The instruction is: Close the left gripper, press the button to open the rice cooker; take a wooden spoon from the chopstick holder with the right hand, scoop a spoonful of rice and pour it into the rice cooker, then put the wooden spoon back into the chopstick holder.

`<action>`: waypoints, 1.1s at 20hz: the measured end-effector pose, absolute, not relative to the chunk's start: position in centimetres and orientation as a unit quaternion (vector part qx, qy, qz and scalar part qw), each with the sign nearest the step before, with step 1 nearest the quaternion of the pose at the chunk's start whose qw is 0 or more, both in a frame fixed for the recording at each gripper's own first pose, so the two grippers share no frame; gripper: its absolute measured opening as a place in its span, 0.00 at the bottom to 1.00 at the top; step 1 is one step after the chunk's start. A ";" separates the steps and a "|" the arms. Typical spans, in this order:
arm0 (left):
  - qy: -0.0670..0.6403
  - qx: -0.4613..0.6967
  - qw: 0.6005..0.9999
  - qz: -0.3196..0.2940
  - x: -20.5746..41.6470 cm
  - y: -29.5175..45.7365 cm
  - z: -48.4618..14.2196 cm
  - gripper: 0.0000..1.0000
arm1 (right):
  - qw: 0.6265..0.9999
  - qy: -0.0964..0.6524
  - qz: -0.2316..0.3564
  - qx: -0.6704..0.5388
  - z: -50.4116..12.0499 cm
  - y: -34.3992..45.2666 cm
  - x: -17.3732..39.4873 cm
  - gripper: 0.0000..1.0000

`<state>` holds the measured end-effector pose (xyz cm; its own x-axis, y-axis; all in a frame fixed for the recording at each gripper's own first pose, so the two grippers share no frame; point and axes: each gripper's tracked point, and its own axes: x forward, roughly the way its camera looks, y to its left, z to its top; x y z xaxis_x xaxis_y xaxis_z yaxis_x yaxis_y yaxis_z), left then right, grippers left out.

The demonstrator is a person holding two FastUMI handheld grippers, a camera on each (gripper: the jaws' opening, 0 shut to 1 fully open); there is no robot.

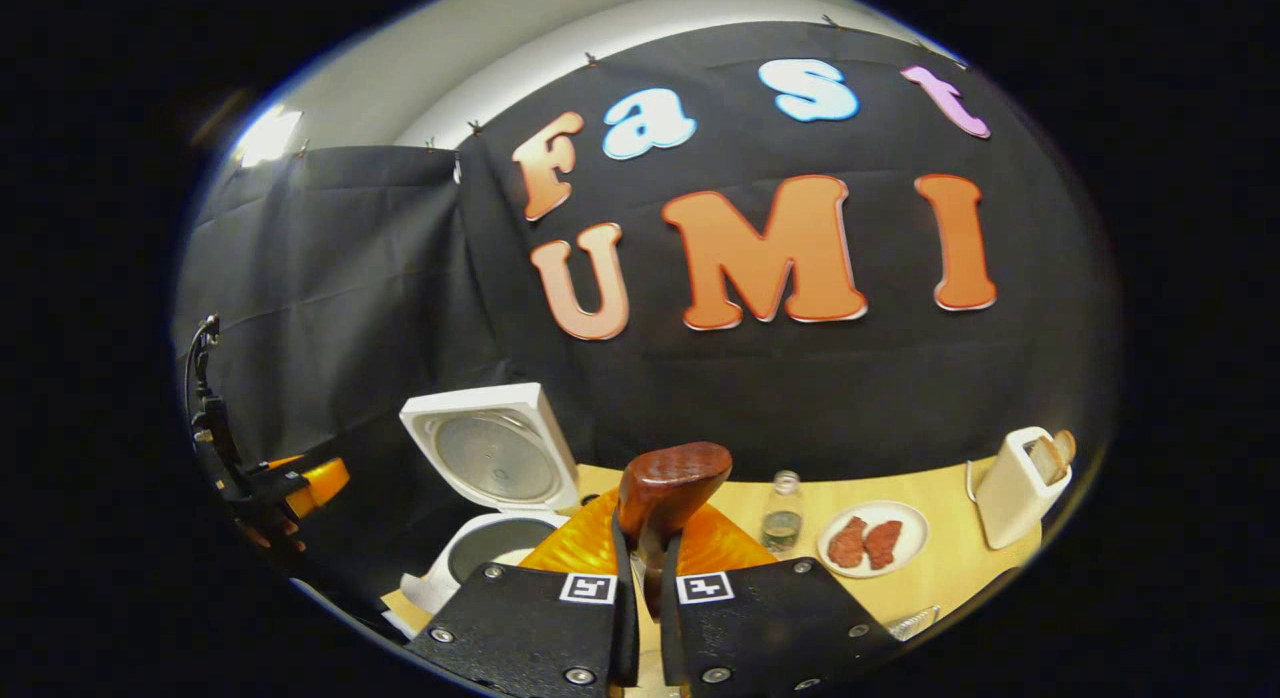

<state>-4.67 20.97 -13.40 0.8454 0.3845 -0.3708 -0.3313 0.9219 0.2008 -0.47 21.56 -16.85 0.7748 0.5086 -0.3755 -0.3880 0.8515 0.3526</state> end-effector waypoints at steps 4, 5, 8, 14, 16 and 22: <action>0.207 0.068 0.960 0.174 -4.1 17.7 -13.2 0.95 | 0.939 0.275 0.162 0.126 -21.6 12.5 -0.9 0.08; 0.209 0.063 0.962 0.166 -3.9 16.8 -13.1 0.99 | 0.939 0.284 0.145 0.129 -22.5 10.5 -1.1 0.08; 0.206 0.058 0.962 0.167 -3.5 15.5 -12.7 1.00 | 0.939 0.301 0.094 0.138 -25.2 4.7 -2.0 0.08; 0.187 0.077 0.965 0.170 -2.9 13.0 -10.6 0.95 | 0.929 0.331 0.033 0.163 -30.2 -1.5 -3.2 0.08; 0.180 0.082 0.965 0.170 -2.6 12.2 -9.9 1.00 | 0.927 0.338 0.029 0.160 -31.6 -2.2 -3.3 0.08; 0.165 0.095 0.963 0.191 -1.6 11.6 -8.1 0.95 | 0.912 0.363 0.030 0.188 -36.5 -2.7 -3.8 0.08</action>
<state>-1.56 11.65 -8.10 0.8726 0.3992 -0.2815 -0.3363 0.9089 0.2466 -3.79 -2.71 -36.48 0.7342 0.1918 -0.6513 0.0815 0.9275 0.3649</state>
